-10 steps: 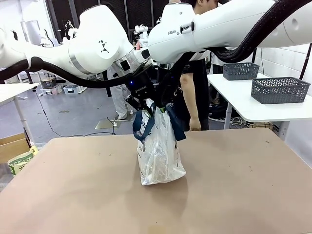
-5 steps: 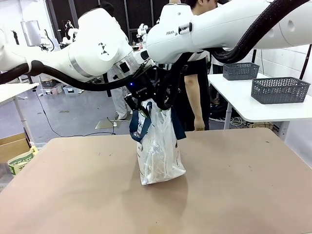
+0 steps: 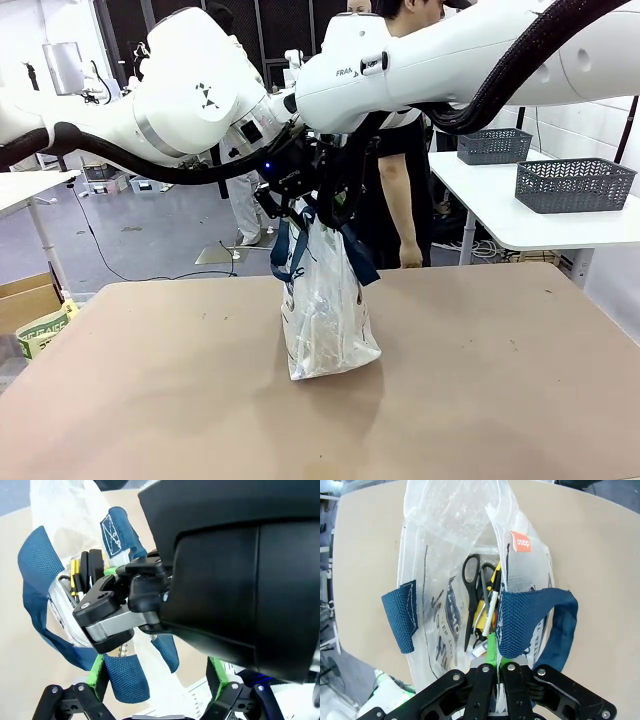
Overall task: Transfer purchased items from the store into the shopping bag.
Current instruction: Move the Reusable shopping bag to the right side of the table.
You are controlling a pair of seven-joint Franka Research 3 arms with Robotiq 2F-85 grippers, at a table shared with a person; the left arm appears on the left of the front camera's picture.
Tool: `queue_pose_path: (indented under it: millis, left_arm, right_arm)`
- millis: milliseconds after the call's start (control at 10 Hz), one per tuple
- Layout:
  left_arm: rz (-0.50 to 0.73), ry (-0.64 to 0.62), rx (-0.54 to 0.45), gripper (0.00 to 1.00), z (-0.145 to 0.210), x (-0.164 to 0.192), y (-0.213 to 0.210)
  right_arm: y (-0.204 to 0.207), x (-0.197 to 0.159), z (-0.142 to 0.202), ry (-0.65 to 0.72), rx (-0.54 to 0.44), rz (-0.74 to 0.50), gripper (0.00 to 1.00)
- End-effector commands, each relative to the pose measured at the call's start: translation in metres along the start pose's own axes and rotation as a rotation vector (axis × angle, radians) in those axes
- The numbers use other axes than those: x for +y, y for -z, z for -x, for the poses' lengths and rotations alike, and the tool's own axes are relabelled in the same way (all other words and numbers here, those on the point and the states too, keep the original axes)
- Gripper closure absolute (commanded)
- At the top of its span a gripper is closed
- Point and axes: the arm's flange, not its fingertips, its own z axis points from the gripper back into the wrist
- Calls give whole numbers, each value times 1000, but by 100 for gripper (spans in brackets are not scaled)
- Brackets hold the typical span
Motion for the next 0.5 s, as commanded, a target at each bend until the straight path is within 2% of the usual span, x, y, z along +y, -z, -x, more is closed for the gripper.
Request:
queue_pose_path:
  millis: [0, 400]
  left_arm:
    - [31, 1, 27, 0, 8, 11, 13]
    - [-20, -72, 47, 0, 6, 8, 26]
  right_arm:
    - [1, 5, -4, 8, 16, -23, 100]
    - [3, 7, -4, 3, 2, -36, 100]
